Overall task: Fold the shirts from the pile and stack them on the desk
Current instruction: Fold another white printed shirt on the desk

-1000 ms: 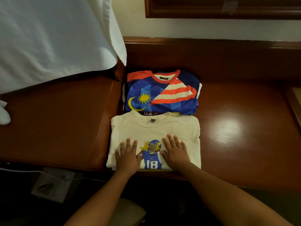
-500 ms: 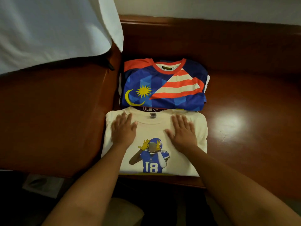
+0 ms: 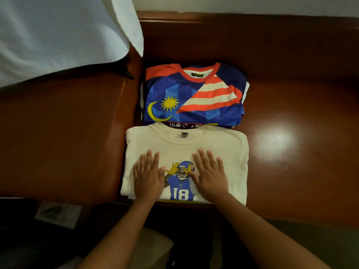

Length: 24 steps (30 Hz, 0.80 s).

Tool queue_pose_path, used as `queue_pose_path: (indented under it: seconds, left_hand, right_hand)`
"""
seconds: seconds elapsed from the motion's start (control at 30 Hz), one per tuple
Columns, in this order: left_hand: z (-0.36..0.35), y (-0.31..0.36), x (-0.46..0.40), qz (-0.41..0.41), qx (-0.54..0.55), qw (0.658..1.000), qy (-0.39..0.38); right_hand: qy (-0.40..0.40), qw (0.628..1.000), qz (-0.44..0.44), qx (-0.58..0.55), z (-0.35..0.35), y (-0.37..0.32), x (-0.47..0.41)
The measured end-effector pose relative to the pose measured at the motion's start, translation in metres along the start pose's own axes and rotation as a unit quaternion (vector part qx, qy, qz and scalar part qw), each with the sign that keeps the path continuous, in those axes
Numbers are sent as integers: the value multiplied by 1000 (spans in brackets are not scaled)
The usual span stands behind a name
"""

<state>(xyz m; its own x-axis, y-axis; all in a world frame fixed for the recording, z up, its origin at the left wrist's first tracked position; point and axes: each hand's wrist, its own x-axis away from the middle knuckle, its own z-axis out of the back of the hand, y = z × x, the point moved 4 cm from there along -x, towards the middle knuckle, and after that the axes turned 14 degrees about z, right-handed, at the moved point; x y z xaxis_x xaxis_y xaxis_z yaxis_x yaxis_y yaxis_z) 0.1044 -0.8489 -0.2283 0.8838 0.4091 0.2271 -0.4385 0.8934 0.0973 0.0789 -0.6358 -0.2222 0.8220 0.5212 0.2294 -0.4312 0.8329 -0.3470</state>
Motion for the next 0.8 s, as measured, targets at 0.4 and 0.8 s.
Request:
queue_pose_path:
  seconds: [0.4,0.8]
  left_hand:
    - [26,-38,-16,256,333,906,-46]
    - [37,-37,-14,137,399,880,-217]
  right_hand:
    - [141,920,-306,-202,36,88,54]
    - [90,862,-218,-449,37,70,49]
